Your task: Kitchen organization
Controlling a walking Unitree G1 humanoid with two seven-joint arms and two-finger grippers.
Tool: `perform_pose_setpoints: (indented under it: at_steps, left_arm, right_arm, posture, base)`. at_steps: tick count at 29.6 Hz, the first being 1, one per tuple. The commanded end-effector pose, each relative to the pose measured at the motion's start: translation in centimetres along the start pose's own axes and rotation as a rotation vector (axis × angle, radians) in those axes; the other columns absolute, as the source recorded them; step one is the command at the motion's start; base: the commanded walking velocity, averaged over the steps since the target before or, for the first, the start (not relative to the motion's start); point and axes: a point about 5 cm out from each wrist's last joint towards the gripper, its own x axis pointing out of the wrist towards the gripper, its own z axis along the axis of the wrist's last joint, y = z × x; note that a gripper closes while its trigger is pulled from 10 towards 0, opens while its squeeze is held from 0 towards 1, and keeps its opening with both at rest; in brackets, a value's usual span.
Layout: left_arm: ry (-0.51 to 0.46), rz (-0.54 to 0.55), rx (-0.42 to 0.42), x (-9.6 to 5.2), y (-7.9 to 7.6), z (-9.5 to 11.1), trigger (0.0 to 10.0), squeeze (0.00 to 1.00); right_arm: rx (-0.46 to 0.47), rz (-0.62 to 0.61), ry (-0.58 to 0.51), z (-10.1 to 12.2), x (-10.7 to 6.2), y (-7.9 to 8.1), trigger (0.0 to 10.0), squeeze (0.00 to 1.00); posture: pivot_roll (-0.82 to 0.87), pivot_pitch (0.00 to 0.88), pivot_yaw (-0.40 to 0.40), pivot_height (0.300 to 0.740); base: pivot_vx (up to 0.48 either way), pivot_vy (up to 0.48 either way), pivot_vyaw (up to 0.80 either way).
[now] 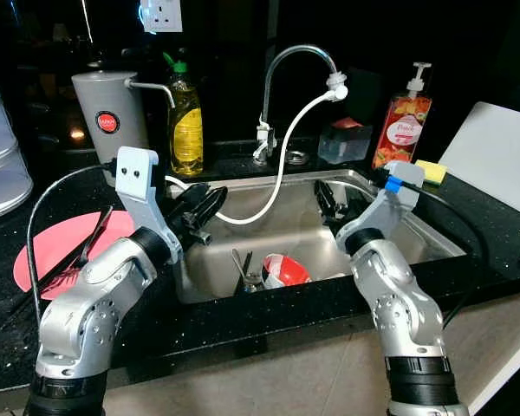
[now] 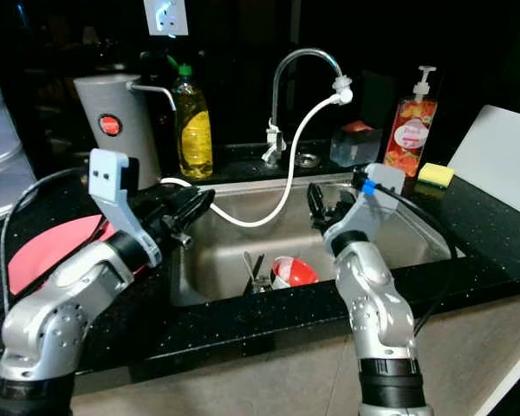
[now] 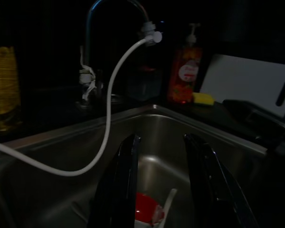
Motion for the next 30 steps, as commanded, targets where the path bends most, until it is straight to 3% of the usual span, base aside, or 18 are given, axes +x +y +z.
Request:
perform_pose_setpoints:
  at_steps: [1,5,8,10,11,12,13,16,18,20,28,29,30]
  left_arm:
    - [-0.004,0.010,0.011,0.1,-0.1,-0.1,10.0,0.00]
    - [-0.003,0.069,0.012,0.2,0.5,0.0,10.0,0.00]
    - [0.025,0.167,0.062,0.3,1.4,-0.4,10.0,0.00]
    - [0.070,0.304,0.095,0.3,2.6,-1.0,10.0,0.00]
    - [0.070,0.304,0.095,0.3,2.6,-1.0,10.0,0.00]
    - [0.103,0.391,0.122,0.2,3.4,-1.3,10.0,0.00]
    - [0.103,0.391,0.122,0.2,3.4,-1.3,10.0,0.00]
    - [0.163,0.563,0.176,-0.6,5.1,-1.4,10.0,0.00]
    - [0.163,0.563,0.176,-0.6,5.1,-1.4,10.0,0.00]
    - [0.226,0.665,0.144,-1.5,5.9,-1.8,10.0,0.00]
    - [0.255,0.847,0.122,-3.3,7.9,-1.7,10.0,0.04]
    - [0.261,0.881,0.133,-3.7,8.3,-1.6,10.0,0.37]
    - [0.263,0.915,0.146,-4.1,8.7,-1.4,10.0,0.63]
  right_arm:
    - [0.002,0.004,-0.036,0.8,0.0,0.1,10.0,0.00]
    - [-0.030,0.049,-0.061,1.4,-0.1,1.0,10.0,0.00]
    - [-0.026,0.058,-0.061,1.5,-0.2,1.2,10.0,0.00]
    - [-0.024,0.050,-0.056,1.4,-0.3,1.0,10.0,0.00]
    - [-0.024,0.050,-0.056,1.4,-0.3,1.0,10.0,0.00]
    - [-0.023,0.044,-0.054,1.4,-0.3,0.9,10.0,0.00]
    - [-0.023,0.044,-0.054,1.4,-0.3,0.9,10.0,0.00]
    - [-0.025,0.034,-0.044,1.4,-0.2,0.6,10.0,0.00]
    - [-0.025,0.034,-0.044,1.4,-0.2,0.6,10.0,0.00]
    - [-0.030,0.036,-0.038,1.3,-0.3,0.6,10.0,0.00]
    - [-0.028,0.032,-0.031,1.0,-0.4,0.5,10.0,0.00]
    - [-0.028,0.032,-0.029,1.0,-0.4,0.5,10.0,0.00]
    - [-0.029,0.030,-0.028,1.0,-0.4,0.5,10.0,0.00]
  posture:
    - [-0.03,0.056,-0.020,0.740]
    - [-0.03,0.060,-0.019,0.740]
    - [-0.03,0.060,-0.019,0.740]
    - [-0.03,0.060,-0.020,0.740]
    - [-0.03,0.060,-0.020,0.740]
    - [-0.03,0.061,-0.024,0.740]
    - [-0.03,0.061,-0.024,0.740]
    - [-0.04,0.059,-0.025,0.740]
    - [-0.04,0.059,-0.025,0.740]
    - [-0.04,0.060,-0.020,0.740]
    - [-0.04,0.059,-0.017,0.740]
    - [-0.04,0.060,-0.016,0.740]
    - [-0.04,0.059,-0.014,0.740]
  base:
    - [0.000,0.000,0.00]
    - [0.000,0.000,0.00]
    - [0.000,0.000,0.00]
    - [0.000,0.000,0.00]
    - [0.000,0.000,0.00]
    - [0.000,0.000,0.00]
    - [0.000,0.000,0.00]
    - [0.000,0.000,0.00]
    - [0.000,0.000,0.00]
    - [0.000,0.000,0.00]
    - [0.000,0.000,0.00]
    - [0.000,0.000,0.00]
    - [0.000,0.000,0.00]
